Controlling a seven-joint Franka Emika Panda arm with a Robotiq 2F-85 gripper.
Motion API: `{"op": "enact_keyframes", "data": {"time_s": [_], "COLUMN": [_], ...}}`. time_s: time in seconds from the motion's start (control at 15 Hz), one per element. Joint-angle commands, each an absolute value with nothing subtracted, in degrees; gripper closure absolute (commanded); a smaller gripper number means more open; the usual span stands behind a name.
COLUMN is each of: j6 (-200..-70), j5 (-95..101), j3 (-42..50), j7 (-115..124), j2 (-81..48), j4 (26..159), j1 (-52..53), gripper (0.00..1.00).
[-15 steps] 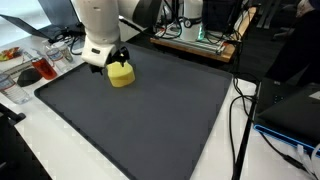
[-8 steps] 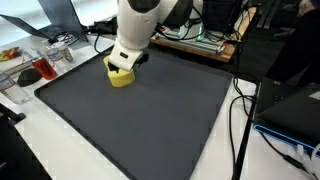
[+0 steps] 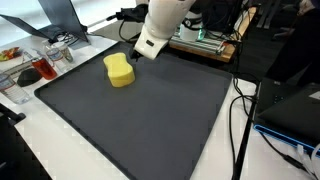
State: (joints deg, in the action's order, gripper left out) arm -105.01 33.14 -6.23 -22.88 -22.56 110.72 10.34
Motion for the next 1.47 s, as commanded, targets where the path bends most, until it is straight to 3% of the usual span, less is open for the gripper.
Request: {"op": "enact_keyframes", "data": {"time_s": [0.0, 0.8, 1.4], "j6": [-106.1, -114.5, -114.6], "j5": [29.0, 13.8, 10.8], "j3": [-8.1, -1.1, 7.8], "j7": [-24.1, -38.9, -37.5], "j2": [-13.7, 18.9, 41.3], "j4": [119.9, 142.0, 149.7], "j1": [8.4, 3.0, 1.9], "gripper": [0.0, 0.0, 0.0]}}
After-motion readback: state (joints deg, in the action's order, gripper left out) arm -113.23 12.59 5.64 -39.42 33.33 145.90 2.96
